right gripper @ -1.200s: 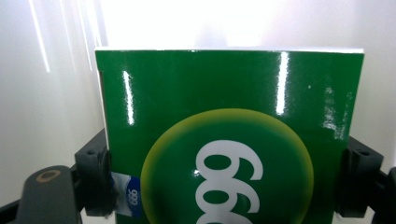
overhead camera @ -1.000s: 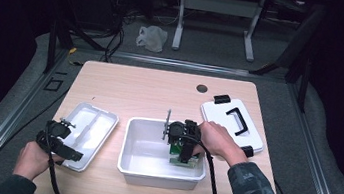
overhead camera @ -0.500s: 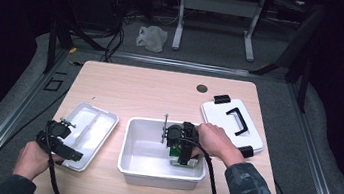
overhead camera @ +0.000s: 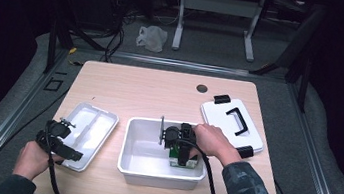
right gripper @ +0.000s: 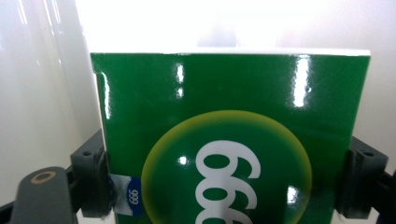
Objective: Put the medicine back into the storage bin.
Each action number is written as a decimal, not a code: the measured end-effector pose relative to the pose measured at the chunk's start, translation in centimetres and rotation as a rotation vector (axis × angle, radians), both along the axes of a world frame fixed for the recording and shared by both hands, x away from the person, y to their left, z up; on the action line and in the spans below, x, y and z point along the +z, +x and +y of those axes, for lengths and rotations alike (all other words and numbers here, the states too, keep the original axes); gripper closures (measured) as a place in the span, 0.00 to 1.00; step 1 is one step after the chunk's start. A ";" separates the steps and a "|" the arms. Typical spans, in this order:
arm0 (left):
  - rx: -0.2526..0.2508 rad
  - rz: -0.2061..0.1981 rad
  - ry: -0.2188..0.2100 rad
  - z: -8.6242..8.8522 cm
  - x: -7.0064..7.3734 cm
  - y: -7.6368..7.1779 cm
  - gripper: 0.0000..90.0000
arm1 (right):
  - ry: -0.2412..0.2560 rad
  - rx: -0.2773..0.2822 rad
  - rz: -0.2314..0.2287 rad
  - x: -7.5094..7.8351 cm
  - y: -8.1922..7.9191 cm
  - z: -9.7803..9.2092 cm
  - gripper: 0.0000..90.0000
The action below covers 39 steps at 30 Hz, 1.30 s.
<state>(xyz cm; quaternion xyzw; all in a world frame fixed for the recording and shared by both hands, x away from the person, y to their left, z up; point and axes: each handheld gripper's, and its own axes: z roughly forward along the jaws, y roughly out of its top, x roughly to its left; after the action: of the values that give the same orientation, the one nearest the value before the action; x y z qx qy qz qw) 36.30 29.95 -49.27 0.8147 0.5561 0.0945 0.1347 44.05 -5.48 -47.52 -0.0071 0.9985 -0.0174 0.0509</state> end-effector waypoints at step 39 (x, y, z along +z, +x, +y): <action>0.015 -0.030 -0.016 0.6 1.2 0.6 0.00 | 0.300 -0.322 -0.084 9.7 -3.8 -9.6 0.00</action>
<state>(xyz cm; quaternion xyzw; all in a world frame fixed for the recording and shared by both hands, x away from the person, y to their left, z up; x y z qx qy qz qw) 36.90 30.55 -48.11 0.8079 0.5608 0.1035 0.1487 40.30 -15.09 -37.78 0.1606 0.9752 0.1233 0.0897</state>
